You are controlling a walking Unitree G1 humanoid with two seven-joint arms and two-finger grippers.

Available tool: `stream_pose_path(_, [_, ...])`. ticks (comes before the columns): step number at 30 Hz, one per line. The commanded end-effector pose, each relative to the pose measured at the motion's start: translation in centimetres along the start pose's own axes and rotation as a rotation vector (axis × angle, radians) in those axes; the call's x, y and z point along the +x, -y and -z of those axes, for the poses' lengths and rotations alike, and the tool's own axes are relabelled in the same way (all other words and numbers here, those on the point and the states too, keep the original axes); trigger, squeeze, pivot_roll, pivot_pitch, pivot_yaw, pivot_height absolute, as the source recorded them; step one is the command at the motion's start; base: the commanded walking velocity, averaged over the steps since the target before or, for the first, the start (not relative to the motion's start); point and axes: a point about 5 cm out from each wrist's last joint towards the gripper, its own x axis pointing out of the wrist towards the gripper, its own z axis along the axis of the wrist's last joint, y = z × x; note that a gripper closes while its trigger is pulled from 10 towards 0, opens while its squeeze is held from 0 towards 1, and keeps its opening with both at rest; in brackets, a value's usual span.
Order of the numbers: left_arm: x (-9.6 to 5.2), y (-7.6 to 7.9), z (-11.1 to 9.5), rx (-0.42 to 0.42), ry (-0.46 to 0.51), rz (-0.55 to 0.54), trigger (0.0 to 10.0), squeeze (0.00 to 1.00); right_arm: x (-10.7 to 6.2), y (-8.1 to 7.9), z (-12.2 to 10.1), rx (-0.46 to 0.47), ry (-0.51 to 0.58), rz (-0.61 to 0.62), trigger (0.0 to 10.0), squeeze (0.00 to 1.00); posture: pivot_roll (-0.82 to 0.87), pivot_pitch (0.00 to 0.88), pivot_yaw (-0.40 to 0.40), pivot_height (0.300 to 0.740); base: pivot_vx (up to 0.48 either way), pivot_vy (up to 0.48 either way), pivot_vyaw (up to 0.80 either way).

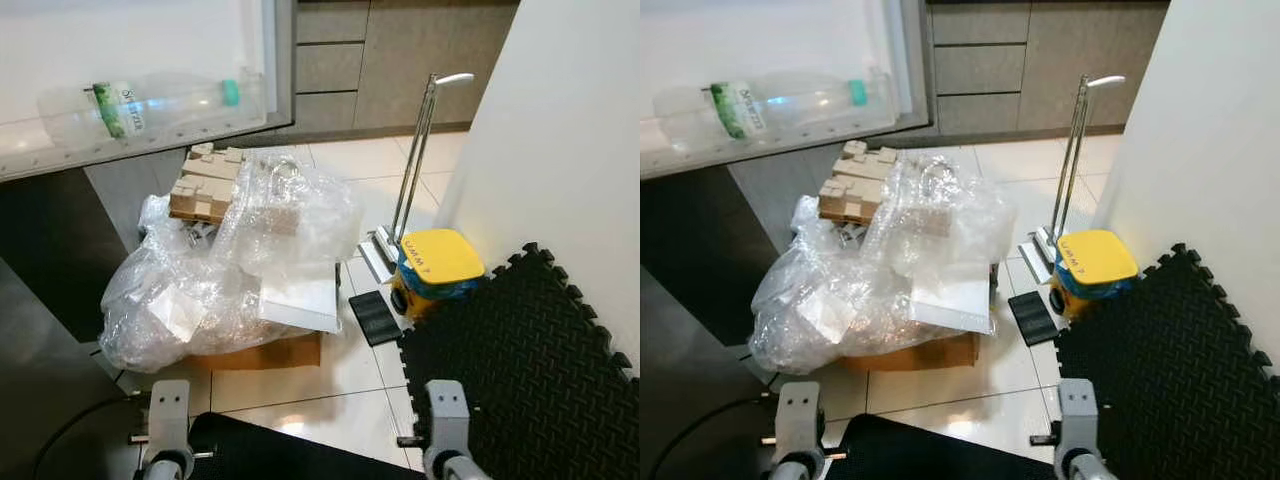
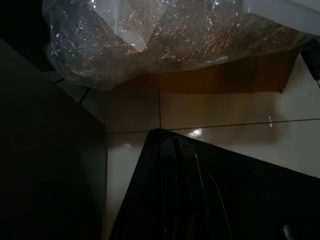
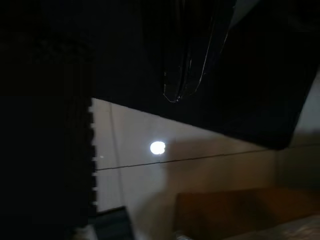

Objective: Restocking fridge

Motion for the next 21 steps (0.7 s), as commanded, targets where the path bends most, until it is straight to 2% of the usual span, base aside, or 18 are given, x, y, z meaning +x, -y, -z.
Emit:
stream_pose_path(1, [-0.42, -0.26, 0.76, -0.022, -0.022, -0.015, 10.0, 0.00, -0.20, 0.11, 0.54, 0.006, -0.015, 0.004, 10.0, 0.00, -0.09, 0.074, -0.022, 0.740, 0.000, 0.000, 0.00])
stream_pose_path(13, [-0.63, -0.06, 0.97, -0.044, -0.018, -0.001, 10.0, 0.00, -0.14, 0.13, 0.35, -0.006, -0.013, -0.002, 10.0, 0.00, -0.09, 0.069, -0.026, 0.740, 0.000, 0.000, 0.00])
stream_pose_path(21, [-0.61, 0.00, 0.88, -0.045, -0.012, 0.009, 10.0, 0.00, -0.21, 0.14, 0.54, -0.004, -0.017, -0.002, 10.0, 0.00, -0.09, 0.069, -0.022, 0.740, -0.300, 0.000, 0.00])
